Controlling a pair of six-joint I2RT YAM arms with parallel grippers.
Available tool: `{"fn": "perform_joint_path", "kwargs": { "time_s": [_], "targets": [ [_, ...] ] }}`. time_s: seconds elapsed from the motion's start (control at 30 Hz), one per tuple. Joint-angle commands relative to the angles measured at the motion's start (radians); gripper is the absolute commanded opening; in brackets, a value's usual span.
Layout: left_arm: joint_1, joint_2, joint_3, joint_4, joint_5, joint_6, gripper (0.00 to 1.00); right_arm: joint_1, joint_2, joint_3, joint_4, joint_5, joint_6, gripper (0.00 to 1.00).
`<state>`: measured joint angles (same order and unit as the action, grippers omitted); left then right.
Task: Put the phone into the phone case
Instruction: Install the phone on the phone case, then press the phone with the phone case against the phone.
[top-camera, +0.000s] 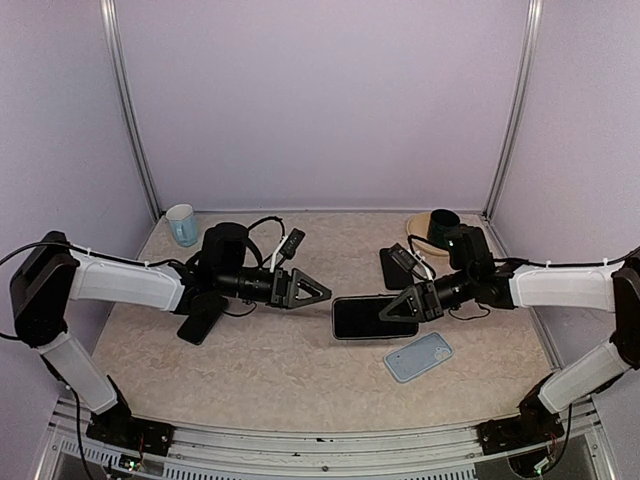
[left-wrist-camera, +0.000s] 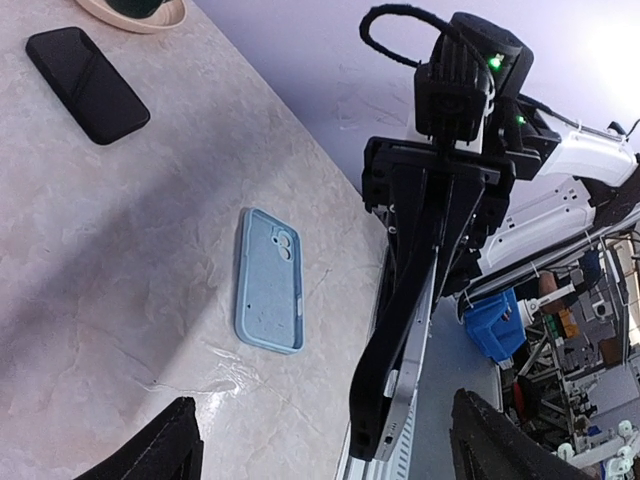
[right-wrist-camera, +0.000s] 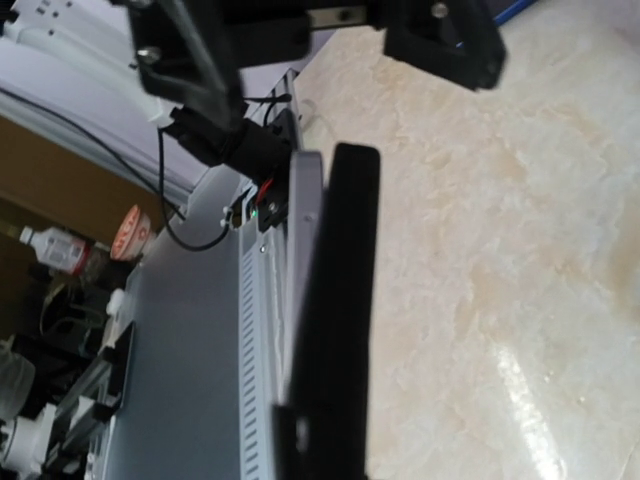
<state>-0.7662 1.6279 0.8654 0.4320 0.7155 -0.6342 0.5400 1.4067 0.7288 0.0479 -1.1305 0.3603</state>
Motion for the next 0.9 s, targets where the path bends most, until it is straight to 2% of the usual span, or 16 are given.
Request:
{"fn": "perform_joint_path", "kwargs": {
  "time_s": [0.0,0.2,0.43,0.63,0.87],
  "targets": [
    [-0.014,0.027,0.054,-0.048,0.063,0.086,0.83,-0.005,-0.044,0.049,-0.039,-0.064,-0.08,0.0],
    [-0.047,0.056,0.085,-0.036,0.101,0.087,0.83,-0.002,-0.055,0.047,-0.031,-0.077,-0.081,0.0],
    [-0.058,0.09,0.091,0.027,0.152,0.044,0.69,0.006,-0.079,0.046,-0.037,-0.08,-0.095,0.0],
    [-0.071,0.111,0.103,0.046,0.166,0.031,0.49,0.011,-0.071,0.044,-0.043,-0.07,-0.102,0.0],
    [-0.082,0.125,0.112,0.073,0.176,0.011,0.12,0.02,-0.06,0.044,-0.042,-0.056,-0.113,0.0]
  ]
}}
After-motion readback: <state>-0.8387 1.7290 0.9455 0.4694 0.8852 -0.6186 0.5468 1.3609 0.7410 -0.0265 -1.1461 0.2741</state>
